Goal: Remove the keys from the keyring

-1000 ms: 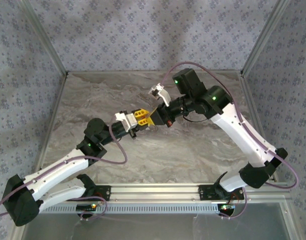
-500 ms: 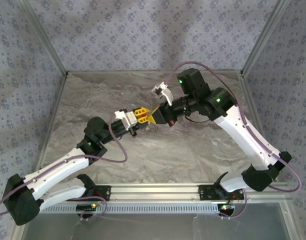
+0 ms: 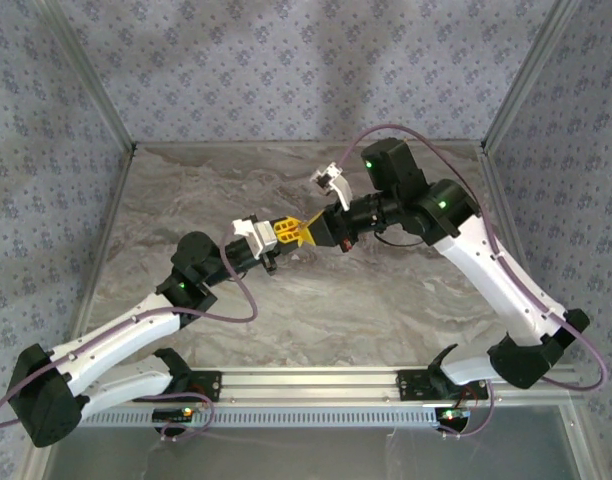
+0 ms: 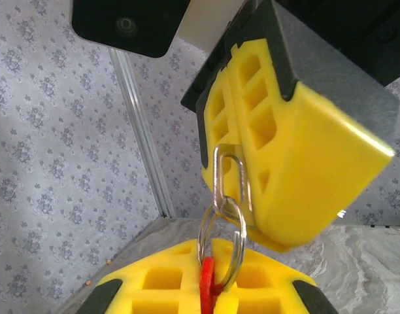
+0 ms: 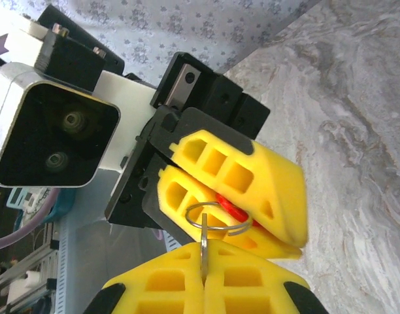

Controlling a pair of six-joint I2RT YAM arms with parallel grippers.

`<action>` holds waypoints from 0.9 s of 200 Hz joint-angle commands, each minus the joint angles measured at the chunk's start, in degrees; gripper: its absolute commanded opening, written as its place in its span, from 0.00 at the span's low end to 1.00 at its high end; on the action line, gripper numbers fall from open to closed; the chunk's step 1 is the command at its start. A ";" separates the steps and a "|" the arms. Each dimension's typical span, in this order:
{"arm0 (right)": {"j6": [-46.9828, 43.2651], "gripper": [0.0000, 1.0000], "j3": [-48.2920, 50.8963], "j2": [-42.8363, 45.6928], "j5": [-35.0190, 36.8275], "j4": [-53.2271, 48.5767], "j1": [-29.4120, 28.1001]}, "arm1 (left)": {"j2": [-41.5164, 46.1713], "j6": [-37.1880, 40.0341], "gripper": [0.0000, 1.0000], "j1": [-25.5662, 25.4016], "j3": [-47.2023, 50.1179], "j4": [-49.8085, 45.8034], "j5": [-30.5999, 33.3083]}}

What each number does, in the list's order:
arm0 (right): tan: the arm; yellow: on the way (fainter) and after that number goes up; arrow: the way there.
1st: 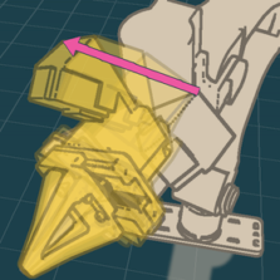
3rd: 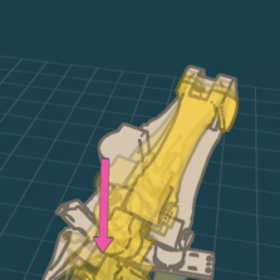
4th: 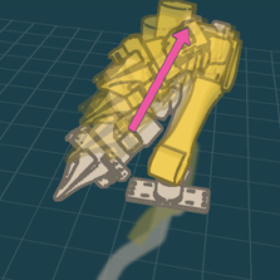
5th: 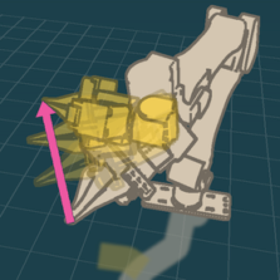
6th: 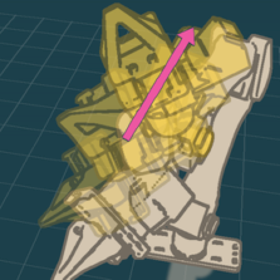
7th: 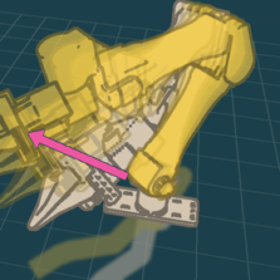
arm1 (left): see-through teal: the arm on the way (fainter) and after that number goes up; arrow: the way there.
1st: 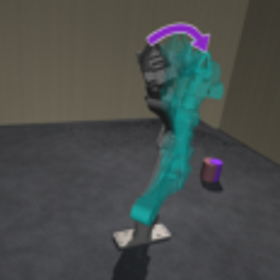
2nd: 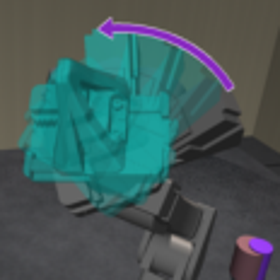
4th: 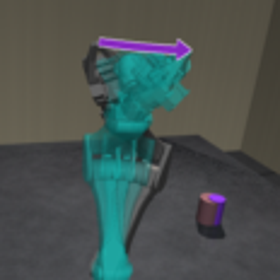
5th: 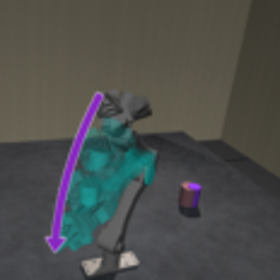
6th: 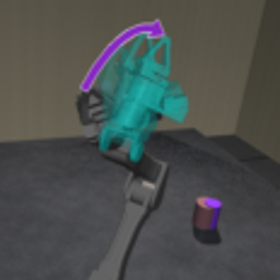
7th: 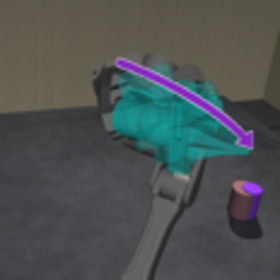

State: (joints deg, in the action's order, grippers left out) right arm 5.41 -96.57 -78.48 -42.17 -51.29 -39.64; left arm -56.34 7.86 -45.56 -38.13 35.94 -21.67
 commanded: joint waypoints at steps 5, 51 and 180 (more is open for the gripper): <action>1.24 0.00 1.50 3.34 2.77 2.75 0.61 | 1.60 -2.52 0.00 -0.22 -2.71 -1.04 0.46; 0.68 0.00 5.33 7.79 8.77 7.94 0.42 | 2.11 -7.68 0.00 -0.12 -5.14 -7.08 2.30; -16.39 0.00 18.80 21.92 38.57 23.40 -12.41 | -1.66 -17.35 0.00 -0.09 -18.14 -29.00 -3.97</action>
State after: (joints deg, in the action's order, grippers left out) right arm -4.45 -79.50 -61.10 -13.34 -32.01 -49.95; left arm -57.49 -6.85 -46.57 -53.28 12.43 -25.76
